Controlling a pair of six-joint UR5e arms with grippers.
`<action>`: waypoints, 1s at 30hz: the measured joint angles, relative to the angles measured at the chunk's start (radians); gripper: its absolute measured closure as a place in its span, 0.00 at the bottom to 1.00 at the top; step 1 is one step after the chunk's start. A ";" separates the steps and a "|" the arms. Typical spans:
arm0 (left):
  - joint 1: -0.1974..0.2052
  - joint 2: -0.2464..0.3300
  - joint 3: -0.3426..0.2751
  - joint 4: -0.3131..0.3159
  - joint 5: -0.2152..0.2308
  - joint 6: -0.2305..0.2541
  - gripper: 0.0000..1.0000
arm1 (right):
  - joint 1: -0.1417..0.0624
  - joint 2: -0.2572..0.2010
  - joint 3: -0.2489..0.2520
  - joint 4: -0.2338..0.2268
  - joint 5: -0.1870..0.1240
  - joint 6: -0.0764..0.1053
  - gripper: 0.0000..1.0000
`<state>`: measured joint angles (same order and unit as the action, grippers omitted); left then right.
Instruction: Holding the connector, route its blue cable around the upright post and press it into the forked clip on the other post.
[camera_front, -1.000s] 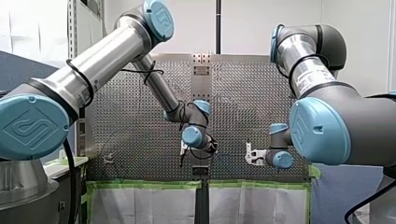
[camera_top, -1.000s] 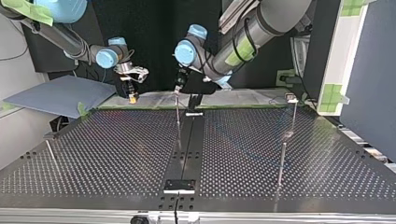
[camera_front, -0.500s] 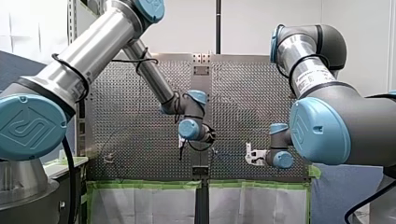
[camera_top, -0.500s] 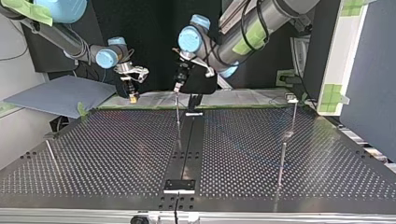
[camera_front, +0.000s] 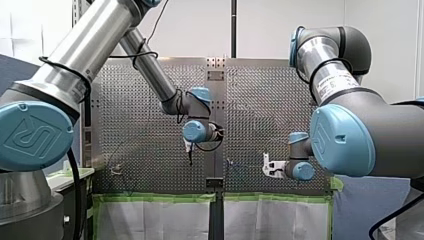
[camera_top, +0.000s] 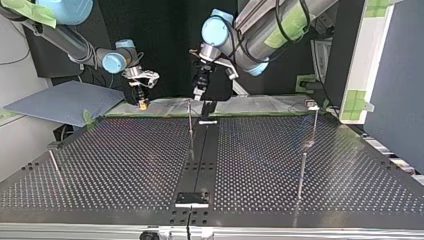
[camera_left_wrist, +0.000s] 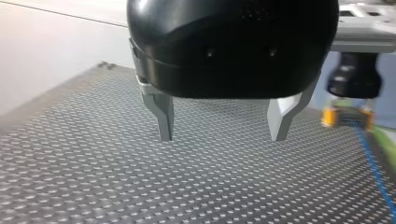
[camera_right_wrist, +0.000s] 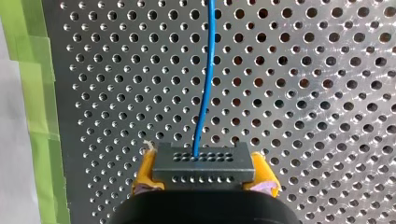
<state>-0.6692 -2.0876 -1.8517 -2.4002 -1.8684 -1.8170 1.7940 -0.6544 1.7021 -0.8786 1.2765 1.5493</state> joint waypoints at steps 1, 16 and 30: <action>0.001 0.010 -0.010 0.010 -0.001 -0.010 0.00 | 0.000 0.000 0.000 0.000 0.000 0.000 1.00; 0.005 0.139 -0.139 0.064 -0.013 -0.093 0.00 | 0.000 0.000 0.000 -0.001 0.000 0.000 1.00; 0.013 0.258 -0.258 0.126 -0.012 -0.118 0.00 | 0.000 0.000 0.000 -0.001 0.000 -0.001 1.00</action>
<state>-0.6562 -1.8296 -2.1099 -2.2741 -1.8805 -1.9351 1.7941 -0.6544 1.7021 -0.8794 1.2765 1.5485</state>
